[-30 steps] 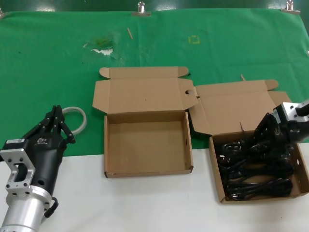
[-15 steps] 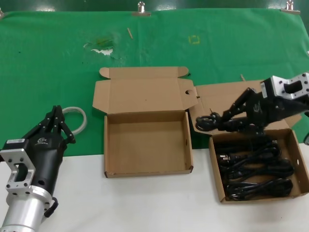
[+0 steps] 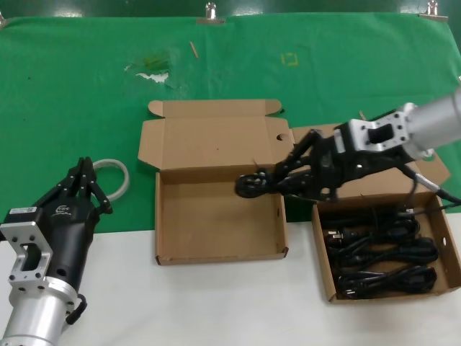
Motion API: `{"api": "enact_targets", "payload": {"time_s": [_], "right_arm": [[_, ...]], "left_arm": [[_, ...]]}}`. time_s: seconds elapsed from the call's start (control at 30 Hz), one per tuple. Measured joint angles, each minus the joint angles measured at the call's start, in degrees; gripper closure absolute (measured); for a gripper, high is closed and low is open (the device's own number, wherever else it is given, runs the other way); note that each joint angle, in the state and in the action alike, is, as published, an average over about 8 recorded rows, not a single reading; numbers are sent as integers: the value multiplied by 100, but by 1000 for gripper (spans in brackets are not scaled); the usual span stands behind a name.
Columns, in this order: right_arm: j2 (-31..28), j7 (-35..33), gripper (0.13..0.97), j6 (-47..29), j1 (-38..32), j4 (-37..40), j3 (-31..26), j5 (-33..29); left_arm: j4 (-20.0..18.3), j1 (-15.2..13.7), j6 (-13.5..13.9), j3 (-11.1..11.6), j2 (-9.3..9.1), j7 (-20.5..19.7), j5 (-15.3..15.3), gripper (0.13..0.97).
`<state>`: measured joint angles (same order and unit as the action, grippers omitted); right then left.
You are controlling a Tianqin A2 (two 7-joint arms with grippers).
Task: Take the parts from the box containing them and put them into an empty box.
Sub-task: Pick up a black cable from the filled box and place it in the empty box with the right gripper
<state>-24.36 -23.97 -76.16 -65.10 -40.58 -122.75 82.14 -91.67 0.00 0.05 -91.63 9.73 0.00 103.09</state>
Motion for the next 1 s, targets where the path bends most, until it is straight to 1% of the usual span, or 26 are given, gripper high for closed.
{"api": "enact_targets", "payload": {"time_s": [0.17,0.43,0.6,0.77,1.0], "right_arm": [[465,-547,887,134,-188,728,-35,27],[1279,-1771,887,431,-683,2505,47,50],[1680,-2380,887,691,-895,3347,166,65],[1921,-2724,887,915,-953,3739,242,37],[2072,-3016,887,1297,-882,3913,271,-70]], "left_arm": [[0,0,0,0,0,0,0,941],[0,0,0,0,0,0,0,941],[0,0,0,0,0,0,0,941],[0,0,0,0,0,0,0,941],[0,0,0,0,0,0,0,941]]}}
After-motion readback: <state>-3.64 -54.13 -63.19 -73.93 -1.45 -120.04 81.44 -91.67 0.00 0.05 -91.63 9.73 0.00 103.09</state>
